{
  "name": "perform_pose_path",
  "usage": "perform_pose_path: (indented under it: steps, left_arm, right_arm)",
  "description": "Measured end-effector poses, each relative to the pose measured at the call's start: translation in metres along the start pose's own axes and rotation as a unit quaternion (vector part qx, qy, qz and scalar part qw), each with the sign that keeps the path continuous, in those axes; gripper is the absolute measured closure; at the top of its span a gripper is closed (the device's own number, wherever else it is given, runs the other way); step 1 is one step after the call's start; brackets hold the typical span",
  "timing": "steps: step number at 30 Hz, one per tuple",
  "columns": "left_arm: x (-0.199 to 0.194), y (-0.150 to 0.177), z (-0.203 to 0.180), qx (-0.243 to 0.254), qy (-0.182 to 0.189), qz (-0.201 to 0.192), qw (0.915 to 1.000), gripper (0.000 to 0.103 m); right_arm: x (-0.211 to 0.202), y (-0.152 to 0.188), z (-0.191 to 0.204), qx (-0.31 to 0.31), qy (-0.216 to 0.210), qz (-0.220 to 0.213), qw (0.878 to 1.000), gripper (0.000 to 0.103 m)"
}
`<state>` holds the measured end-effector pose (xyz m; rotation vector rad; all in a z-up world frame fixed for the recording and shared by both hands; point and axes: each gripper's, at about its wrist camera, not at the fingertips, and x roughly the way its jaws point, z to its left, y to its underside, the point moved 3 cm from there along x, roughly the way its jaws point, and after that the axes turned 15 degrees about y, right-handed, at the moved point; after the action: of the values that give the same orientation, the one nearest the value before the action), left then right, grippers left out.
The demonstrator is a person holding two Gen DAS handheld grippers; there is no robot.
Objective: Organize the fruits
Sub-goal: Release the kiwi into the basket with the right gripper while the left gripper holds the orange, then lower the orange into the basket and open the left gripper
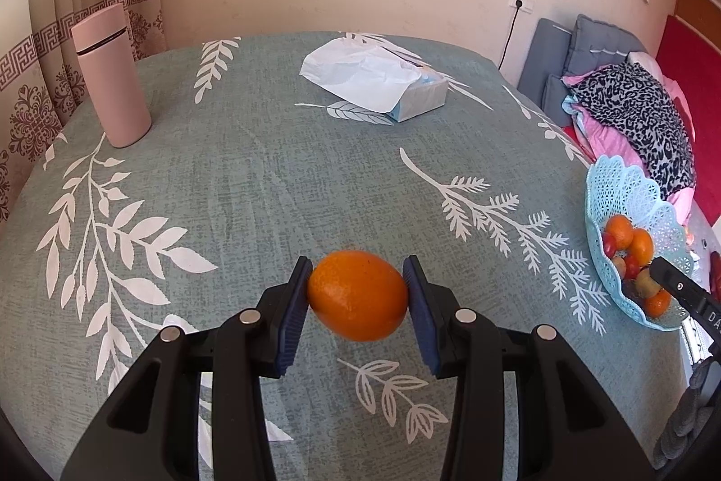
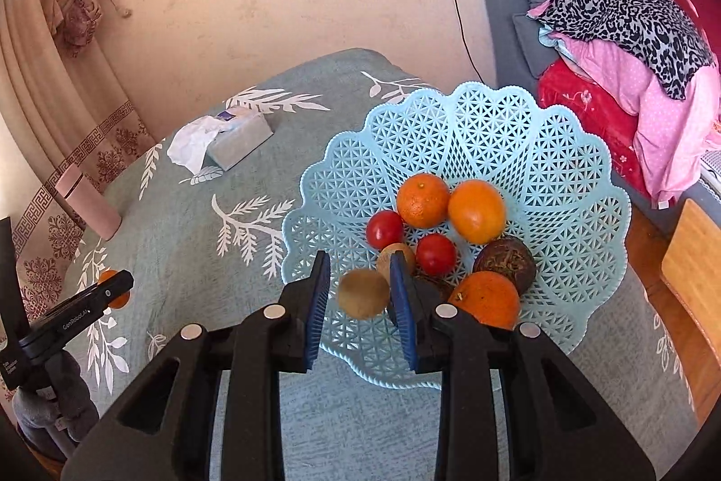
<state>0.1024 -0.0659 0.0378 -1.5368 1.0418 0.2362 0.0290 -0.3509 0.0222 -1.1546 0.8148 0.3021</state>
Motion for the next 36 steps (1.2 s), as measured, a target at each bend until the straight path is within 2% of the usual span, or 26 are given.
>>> perform_pose_path:
  steps: [3,10,18,23,36]
  left_arm:
    - [0.001,0.001,0.0,0.001,0.0,0.002,1.0,0.061]
    - [0.003,0.002,-0.009,0.01,0.002,0.002,0.9999,0.061]
    - [0.005,0.003,-0.034,0.032,0.016,0.003,0.9994,0.061]
    - [0.01,0.005,-0.063,0.054,0.034,0.01,0.9979,0.061]
    - [0.028,0.01,-0.157,0.114,0.109,0.021,0.9873,0.061]
  right_arm:
    - [0.0,0.0,-0.005,0.013,-0.001,0.001,1.0,0.066]
    - [-0.013,0.002,-0.021,0.032,0.007,-0.019,0.999,0.066]
    - [-0.045,0.009,-0.046,0.031,0.06,-0.086,0.994,0.066]
    - [-0.057,0.016,-0.065,0.04,0.089,-0.117,0.988,0.055]
    - [-0.058,0.018,-0.085,0.049,0.078,-0.111,0.99,0.055]
